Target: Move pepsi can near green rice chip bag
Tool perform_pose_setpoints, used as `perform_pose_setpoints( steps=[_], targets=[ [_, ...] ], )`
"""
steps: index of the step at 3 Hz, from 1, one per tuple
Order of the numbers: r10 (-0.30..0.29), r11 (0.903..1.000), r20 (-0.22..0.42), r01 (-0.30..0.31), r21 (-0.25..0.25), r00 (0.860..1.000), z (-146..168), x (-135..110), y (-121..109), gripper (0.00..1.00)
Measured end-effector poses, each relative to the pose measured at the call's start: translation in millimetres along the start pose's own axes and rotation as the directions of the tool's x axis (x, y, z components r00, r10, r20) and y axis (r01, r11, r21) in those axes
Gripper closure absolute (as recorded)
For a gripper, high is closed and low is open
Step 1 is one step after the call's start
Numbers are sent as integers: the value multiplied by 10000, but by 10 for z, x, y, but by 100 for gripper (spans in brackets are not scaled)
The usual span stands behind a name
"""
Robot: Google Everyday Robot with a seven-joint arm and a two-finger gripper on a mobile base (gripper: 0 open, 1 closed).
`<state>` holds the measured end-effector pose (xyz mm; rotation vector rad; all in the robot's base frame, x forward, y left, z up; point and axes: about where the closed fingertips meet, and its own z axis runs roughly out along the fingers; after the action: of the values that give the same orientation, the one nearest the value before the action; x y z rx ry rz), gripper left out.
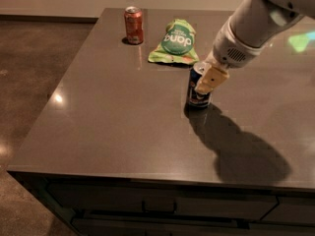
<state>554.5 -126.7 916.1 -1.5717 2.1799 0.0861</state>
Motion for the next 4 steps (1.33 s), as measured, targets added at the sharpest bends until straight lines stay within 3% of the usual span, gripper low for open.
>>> perform_pose_setpoints(
  steps=[1, 2, 4],
  targets=[
    [-157, 9998, -2, 157, 85, 9999, -21, -128, -188, 94],
    [22, 9999, 194, -24, 120, 9998, -11, -294, -582, 100],
    [407, 9986, 145, -412, 337, 9991, 124, -336, -1064, 100]
  ],
)
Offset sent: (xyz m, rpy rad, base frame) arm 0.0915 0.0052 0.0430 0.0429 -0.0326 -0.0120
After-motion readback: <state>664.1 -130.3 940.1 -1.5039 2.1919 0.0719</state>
